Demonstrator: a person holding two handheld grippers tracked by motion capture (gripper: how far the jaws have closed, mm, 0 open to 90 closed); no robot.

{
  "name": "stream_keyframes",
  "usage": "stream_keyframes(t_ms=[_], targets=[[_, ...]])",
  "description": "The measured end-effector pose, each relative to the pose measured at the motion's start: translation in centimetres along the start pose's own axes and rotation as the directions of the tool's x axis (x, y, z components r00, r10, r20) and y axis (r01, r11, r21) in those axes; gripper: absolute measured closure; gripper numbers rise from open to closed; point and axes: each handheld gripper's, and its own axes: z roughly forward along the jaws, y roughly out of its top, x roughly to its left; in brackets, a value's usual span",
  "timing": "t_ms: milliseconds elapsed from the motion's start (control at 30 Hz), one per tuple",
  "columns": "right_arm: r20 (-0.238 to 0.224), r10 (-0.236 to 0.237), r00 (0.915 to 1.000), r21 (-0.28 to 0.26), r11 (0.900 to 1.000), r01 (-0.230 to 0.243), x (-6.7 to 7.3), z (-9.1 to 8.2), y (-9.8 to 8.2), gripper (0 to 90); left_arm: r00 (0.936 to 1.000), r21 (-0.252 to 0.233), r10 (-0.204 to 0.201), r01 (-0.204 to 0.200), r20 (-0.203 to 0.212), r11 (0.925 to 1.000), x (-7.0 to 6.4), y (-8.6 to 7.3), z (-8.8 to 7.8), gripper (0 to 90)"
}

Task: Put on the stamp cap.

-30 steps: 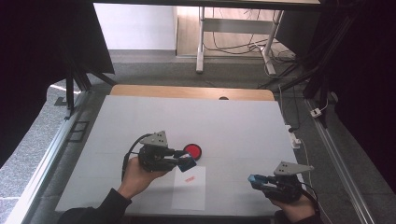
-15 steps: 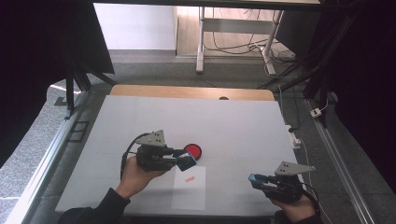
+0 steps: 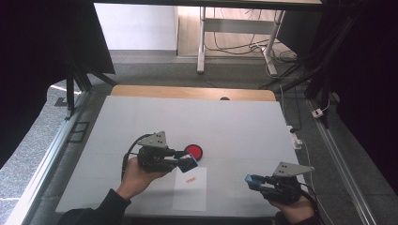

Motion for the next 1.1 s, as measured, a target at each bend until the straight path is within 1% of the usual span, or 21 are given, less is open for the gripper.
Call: stream_keyframes(t_ms=[133,167,233,267,600,767,933,1033,1100], targets=[[-0.019,-0.005,0.9998,-0.007,1.0,0.004,0.1,0.2,0.2,68.3,1.0,-0.001,0.004,-0.004,0.006,1.0,0.0,0.0,0.0,70.2],[-0.033,-0.006,0.9994,-0.013,1.0,0.005,0.1,0.2,0.2,68.3,1.0,-0.001,0.006,-0.006,0.007,1.0,0.0,0.0,0.0,70.2],[-0.046,-0.013,0.9989,-0.019,1.0,0.013,0.2,0.4,0.4,68.3,0.9999,0.0,0.009,-0.009,0.009,1.0,0.0,0.0,0.0,70.2],[-0.044,-0.018,0.9989,-0.016,1.0,0.017,0.3,0.4,0.5,68.3,0.9999,0.0,0.011,-0.011,0.011,0.9999,0.0,0.0,0.0,70.2],[-0.099,-0.048,0.9939,-0.018,0.999,0.046,1.0,1.6,1.3,68.3,0.9993,0.009,0.032,-0.032,0.021,0.9995,0.0,-0.1,0.2,70.2],[-0.134,-0.07,0.9885,-0.017,0.997,0.069,1.5,2.3,1.9,68.3,0.9989,0.011,0.039,-0.04,0.026,0.9992,0.0,-0.1,0.2,70.2],[-0.174,-0.103,0.9793,-0.014,0.995,0.102,2.1,3.3,2.6,68.3,0.9977,0.021,0.057,-0.057,0.037,0.9981,-0.1,0.0,0.3,70.2],[-0.187,-0.12,0.975,-0.007,0.993,0.121,2.4,3.9,2.9,68.3,0.9971,0.023,0.064,-0.065,0.041,0.9976,-0.2,0.0,0.3,70.2],[-0.199,-0.118,0.9728,-0.01,0.993,0.118,2.5,4.2,3.0,68.3,0.9971,0.024,0.064,-0.065,0.041,0.9976,-0.1,0.0,0.3,70.2]])
